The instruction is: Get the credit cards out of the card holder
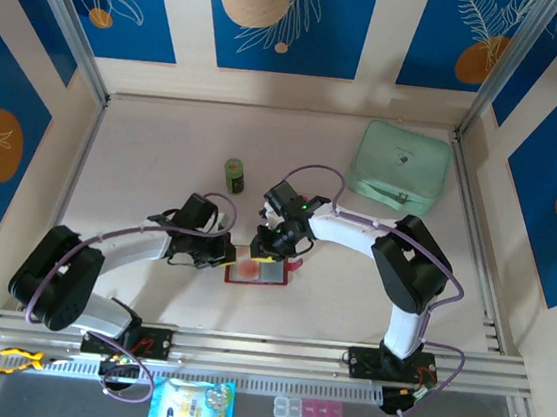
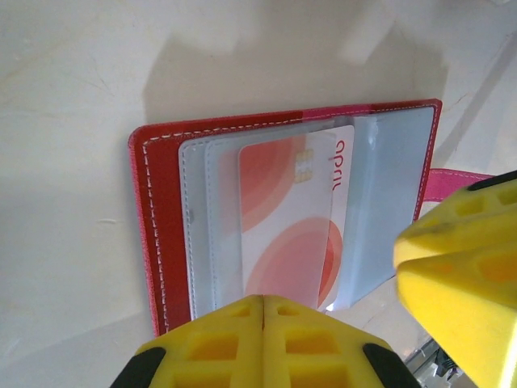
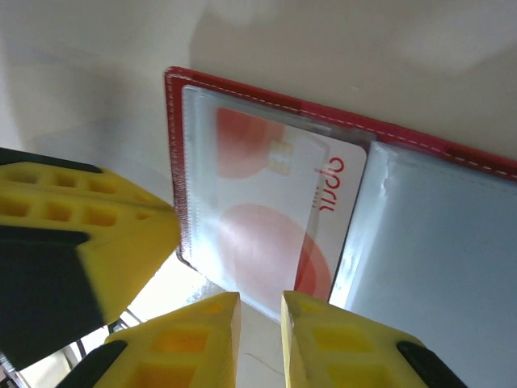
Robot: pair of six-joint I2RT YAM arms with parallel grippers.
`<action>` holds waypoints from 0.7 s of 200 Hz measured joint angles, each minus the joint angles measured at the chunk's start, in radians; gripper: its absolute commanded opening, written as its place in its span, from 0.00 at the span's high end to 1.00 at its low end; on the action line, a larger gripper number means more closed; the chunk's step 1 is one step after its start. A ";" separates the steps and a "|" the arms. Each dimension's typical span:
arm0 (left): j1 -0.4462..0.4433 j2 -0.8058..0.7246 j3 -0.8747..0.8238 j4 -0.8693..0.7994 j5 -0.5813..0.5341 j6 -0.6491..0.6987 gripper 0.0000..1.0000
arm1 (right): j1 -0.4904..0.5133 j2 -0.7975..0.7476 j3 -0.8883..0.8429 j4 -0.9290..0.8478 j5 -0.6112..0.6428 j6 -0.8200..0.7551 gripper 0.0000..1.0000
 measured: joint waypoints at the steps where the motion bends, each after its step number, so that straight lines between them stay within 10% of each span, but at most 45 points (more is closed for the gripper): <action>1: -0.001 0.001 0.000 0.000 0.000 -0.001 1.00 | 0.000 0.000 -0.001 0.000 0.000 0.000 0.78; 140: -0.024 0.084 0.006 0.039 0.007 -0.002 1.00 | -0.025 -0.011 -0.058 0.050 -0.030 0.009 0.75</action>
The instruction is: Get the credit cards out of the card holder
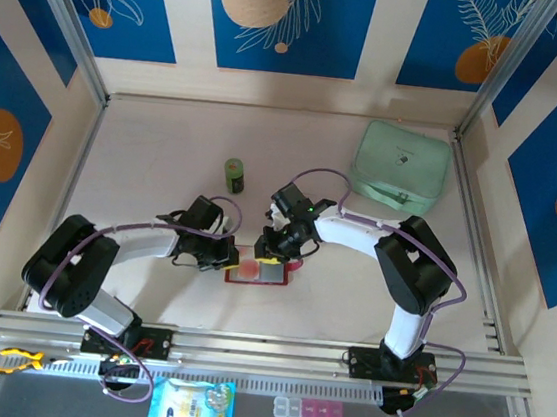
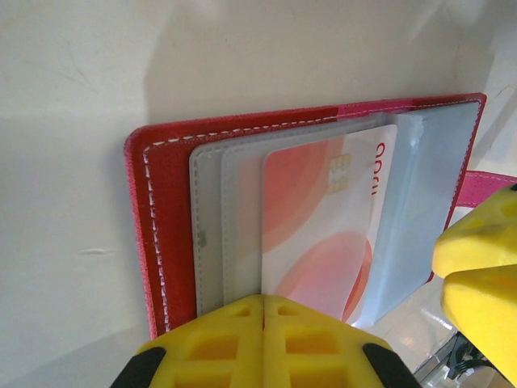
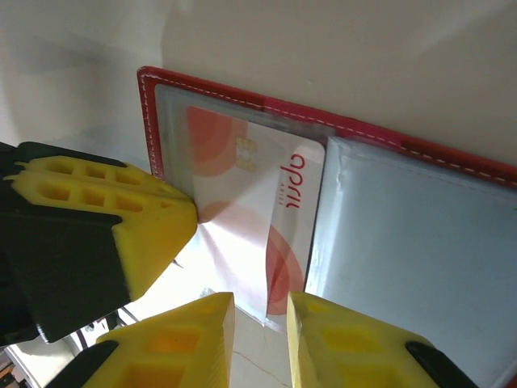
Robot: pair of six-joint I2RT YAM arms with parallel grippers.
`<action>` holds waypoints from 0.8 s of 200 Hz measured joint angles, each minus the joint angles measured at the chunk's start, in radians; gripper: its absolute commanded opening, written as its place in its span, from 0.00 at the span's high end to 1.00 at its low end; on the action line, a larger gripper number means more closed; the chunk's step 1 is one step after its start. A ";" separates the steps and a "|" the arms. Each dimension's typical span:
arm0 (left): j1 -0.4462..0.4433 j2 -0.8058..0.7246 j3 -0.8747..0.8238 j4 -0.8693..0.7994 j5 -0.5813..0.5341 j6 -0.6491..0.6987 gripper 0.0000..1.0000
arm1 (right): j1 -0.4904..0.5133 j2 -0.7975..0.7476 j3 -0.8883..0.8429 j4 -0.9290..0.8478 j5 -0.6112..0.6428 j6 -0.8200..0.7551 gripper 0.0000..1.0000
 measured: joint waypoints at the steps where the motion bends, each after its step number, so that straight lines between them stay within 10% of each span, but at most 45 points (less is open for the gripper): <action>1: 0.000 0.000 0.000 0.000 0.000 0.000 1.00 | 0.000 0.000 0.000 0.000 0.000 0.000 0.75; 160: 0.000 0.004 0.000 0.008 0.000 0.000 1.00 | -0.006 0.051 -0.039 0.077 -0.048 0.032 0.75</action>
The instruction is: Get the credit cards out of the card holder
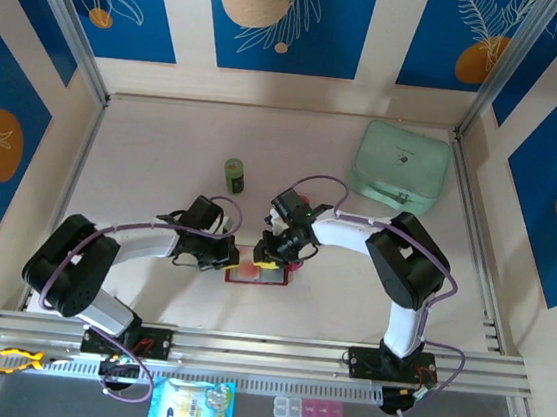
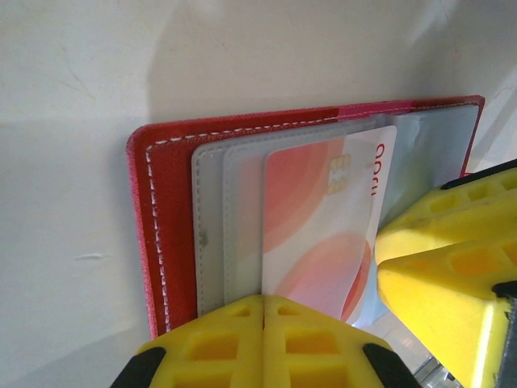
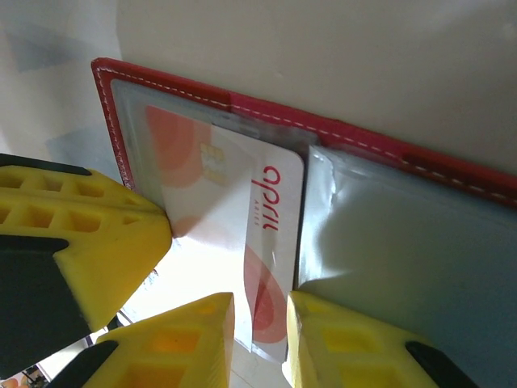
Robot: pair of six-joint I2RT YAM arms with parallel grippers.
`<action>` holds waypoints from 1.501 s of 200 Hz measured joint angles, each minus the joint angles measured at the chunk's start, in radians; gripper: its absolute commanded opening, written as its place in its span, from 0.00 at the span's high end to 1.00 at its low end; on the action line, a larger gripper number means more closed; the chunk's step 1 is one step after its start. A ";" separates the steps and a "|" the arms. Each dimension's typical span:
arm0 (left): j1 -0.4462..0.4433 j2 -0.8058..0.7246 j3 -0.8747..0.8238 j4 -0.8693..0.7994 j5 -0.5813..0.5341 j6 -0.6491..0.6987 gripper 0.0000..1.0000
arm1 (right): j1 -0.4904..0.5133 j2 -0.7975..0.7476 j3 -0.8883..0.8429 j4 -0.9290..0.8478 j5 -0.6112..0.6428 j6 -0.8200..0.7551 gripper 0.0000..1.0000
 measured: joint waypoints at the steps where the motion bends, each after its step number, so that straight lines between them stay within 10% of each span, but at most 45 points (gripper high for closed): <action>1: 0.000 0.000 0.000 0.000 0.000 0.000 1.00 | 0.000 0.000 0.000 0.001 -0.001 0.000 0.75; 300: 0.000 0.002 0.000 0.006 0.003 0.000 1.00 | -0.039 -0.033 -0.098 0.172 -0.113 0.077 0.80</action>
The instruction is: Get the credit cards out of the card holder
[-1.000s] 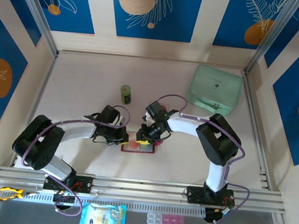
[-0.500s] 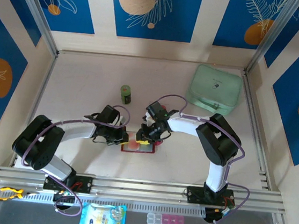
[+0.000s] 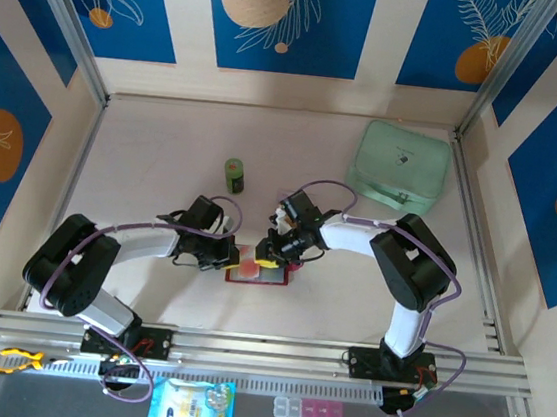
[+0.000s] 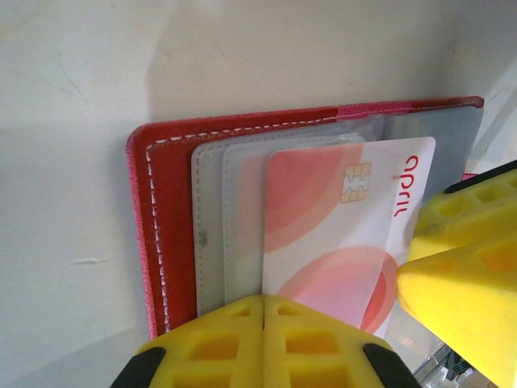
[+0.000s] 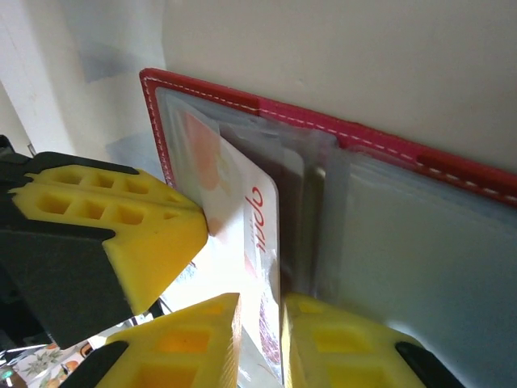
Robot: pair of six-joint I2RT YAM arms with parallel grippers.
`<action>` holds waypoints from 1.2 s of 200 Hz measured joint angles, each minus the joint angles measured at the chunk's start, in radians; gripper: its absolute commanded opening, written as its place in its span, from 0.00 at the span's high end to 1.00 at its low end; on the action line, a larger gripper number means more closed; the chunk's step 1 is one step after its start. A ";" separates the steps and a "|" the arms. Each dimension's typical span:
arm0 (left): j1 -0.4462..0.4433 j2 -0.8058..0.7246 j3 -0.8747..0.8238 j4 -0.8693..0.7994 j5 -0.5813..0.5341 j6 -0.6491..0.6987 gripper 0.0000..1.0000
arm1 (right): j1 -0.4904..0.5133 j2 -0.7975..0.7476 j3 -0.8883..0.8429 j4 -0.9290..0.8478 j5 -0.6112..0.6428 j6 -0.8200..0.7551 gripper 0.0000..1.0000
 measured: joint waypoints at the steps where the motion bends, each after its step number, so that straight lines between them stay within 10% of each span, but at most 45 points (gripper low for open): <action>1: 0.000 0.000 0.000 0.000 0.000 0.000 1.00 | 0.000 0.000 0.000 0.001 0.000 0.000 0.80; 240: 0.000 0.000 0.000 0.000 0.000 0.000 1.00 | -0.075 -0.116 -0.052 -0.124 0.037 -0.090 0.94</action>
